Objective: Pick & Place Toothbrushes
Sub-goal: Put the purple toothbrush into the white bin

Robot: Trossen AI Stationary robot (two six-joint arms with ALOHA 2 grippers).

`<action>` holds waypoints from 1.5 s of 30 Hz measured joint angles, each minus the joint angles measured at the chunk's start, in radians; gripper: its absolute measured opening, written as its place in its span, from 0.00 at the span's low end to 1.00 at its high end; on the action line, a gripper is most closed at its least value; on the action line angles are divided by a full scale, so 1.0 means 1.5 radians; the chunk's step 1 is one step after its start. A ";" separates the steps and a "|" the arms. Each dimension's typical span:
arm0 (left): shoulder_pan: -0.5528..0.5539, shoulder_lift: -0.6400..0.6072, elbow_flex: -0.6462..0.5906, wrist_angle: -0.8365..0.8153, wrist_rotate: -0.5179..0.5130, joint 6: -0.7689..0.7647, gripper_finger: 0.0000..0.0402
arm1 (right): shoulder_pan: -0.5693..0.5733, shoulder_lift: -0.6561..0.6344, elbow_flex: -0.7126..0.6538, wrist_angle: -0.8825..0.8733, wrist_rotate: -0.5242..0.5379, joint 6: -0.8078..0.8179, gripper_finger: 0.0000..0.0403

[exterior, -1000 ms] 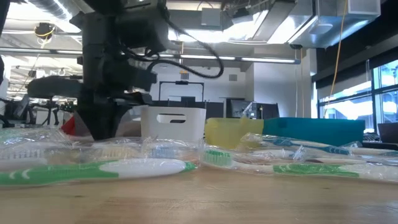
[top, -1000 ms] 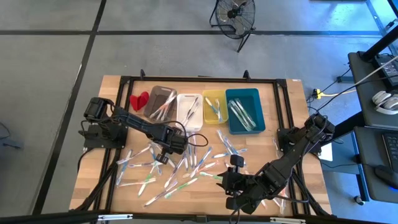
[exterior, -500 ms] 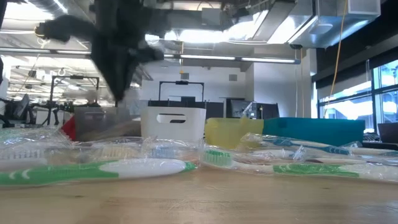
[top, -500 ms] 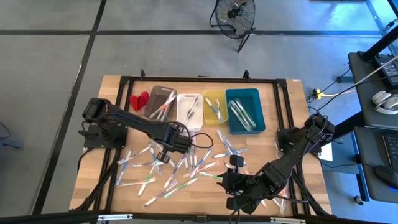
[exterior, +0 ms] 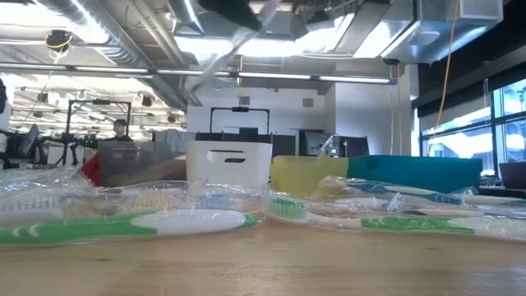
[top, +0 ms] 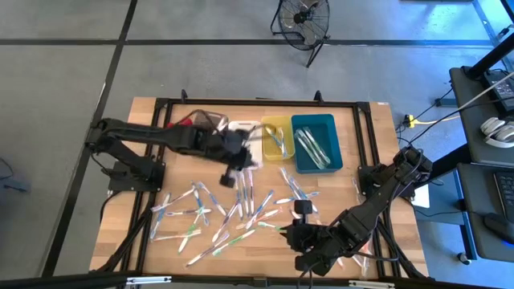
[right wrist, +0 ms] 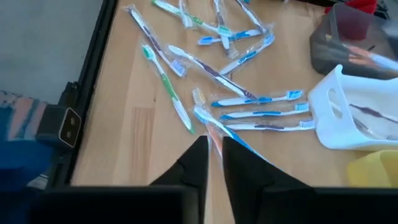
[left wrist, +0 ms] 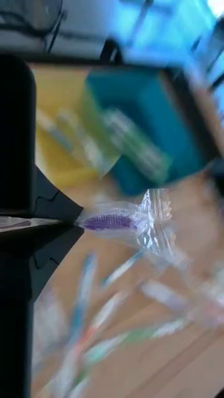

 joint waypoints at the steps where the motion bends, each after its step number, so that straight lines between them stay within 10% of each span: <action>1: 0.013 0.001 0.000 0.018 0.001 -0.003 0.01 | -0.001 0.000 0.000 -0.002 0.000 -0.009 0.09; 18: 0.252 0.031 -0.006 0.188 0.104 -0.213 0.01 | -0.056 -0.058 0.000 -0.392 0.110 0.248 0.01; 31: 0.308 0.035 -0.230 0.489 0.149 -0.321 0.01 | -0.074 -0.133 0.000 -0.454 0.136 0.250 0.01; 45: 0.305 0.029 -0.212 0.346 0.106 -0.363 0.01 | -0.117 -0.135 0.000 -0.508 0.135 0.213 0.01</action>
